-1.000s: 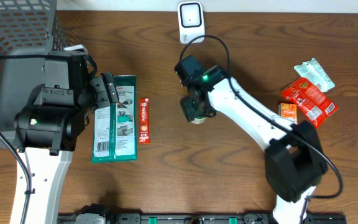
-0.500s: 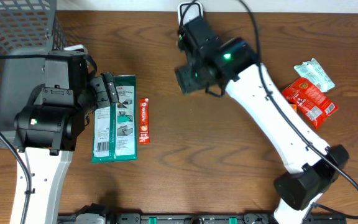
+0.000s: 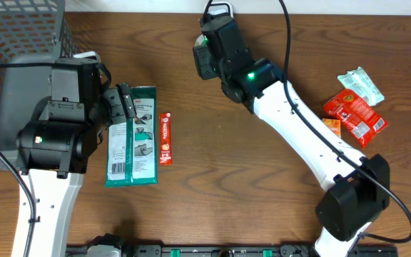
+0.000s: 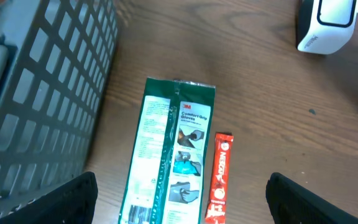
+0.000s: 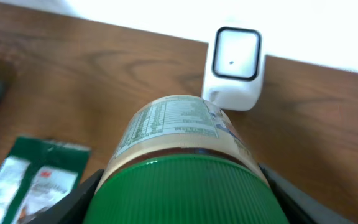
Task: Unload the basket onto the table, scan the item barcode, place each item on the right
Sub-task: 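Lift the Knorr jar and hold it at the scanner window, then carry the jar right and set it down beside the red bag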
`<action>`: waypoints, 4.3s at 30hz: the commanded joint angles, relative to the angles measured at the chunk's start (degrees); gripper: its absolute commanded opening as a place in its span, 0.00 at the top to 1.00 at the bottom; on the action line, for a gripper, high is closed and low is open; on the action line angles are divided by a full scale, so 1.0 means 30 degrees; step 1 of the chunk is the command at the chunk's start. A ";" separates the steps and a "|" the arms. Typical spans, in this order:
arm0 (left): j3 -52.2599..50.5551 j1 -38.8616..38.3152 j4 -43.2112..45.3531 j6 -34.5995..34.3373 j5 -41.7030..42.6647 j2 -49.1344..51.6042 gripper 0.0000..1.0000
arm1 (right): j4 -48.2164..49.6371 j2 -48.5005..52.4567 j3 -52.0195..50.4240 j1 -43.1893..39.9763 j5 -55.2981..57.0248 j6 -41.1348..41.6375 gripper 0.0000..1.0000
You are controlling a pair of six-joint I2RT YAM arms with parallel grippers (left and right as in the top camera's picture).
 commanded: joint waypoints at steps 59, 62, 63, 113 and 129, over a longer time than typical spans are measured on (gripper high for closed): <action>0.0087 0.0044 0.0015 -0.0175 -0.0175 0.0036 0.13 | 1.4600 1.2160 0.6659 -0.4029 -0.0474 -0.0197 0.98; 0.0087 0.0044 0.0015 -0.0168 -0.0182 0.0036 0.13 | 1.4520 1.2160 0.6659 -0.4095 -0.0488 -0.0189 0.97; 0.0087 0.0044 0.0015 -0.0175 -0.0182 0.0036 0.13 | 1.4542 1.2160 0.6659 -0.4095 -0.0488 -0.0189 0.98; 0.0087 0.0044 0.0015 -0.0168 -0.0175 0.0036 0.13 | -1.0666 -0.0627 -0.4874 -0.7300 -0.3468 0.0095 0.95; 0.0087 0.0044 0.0015 -0.0168 -0.0175 0.0036 0.13 | -0.1778 -0.0627 -1.0207 -1.1963 -0.1472 -0.0474 0.62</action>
